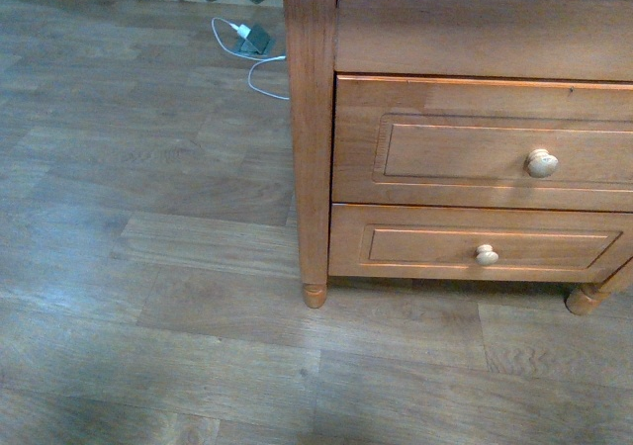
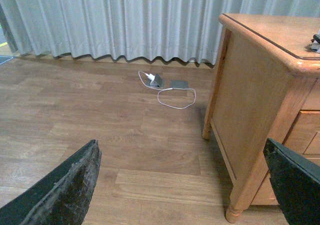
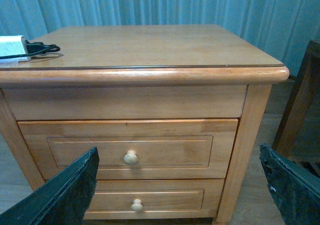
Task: Put charger into drawer
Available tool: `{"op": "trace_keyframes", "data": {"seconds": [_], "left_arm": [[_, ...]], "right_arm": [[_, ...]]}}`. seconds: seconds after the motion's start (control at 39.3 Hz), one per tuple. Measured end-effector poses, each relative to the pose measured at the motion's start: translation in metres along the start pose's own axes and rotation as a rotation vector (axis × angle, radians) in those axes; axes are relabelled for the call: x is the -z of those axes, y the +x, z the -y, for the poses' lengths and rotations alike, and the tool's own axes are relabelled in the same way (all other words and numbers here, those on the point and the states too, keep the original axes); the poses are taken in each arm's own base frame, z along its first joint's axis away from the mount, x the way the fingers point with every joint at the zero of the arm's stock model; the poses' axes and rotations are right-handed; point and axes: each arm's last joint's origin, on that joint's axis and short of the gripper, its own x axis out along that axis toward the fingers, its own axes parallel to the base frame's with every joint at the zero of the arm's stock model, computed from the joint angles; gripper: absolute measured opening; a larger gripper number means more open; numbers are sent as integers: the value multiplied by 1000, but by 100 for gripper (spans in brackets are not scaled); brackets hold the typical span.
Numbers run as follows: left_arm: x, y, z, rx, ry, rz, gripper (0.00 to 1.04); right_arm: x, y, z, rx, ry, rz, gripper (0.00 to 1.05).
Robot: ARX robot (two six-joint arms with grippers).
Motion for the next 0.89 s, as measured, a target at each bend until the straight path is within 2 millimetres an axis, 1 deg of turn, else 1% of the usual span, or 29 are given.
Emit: {"op": "trace_keyframes", "data": {"seconds": [0.89], "left_arm": [[0, 0, 0, 0, 0, 0, 98]], "right_arm": [[0, 0, 0, 0, 0, 0, 96]]}}
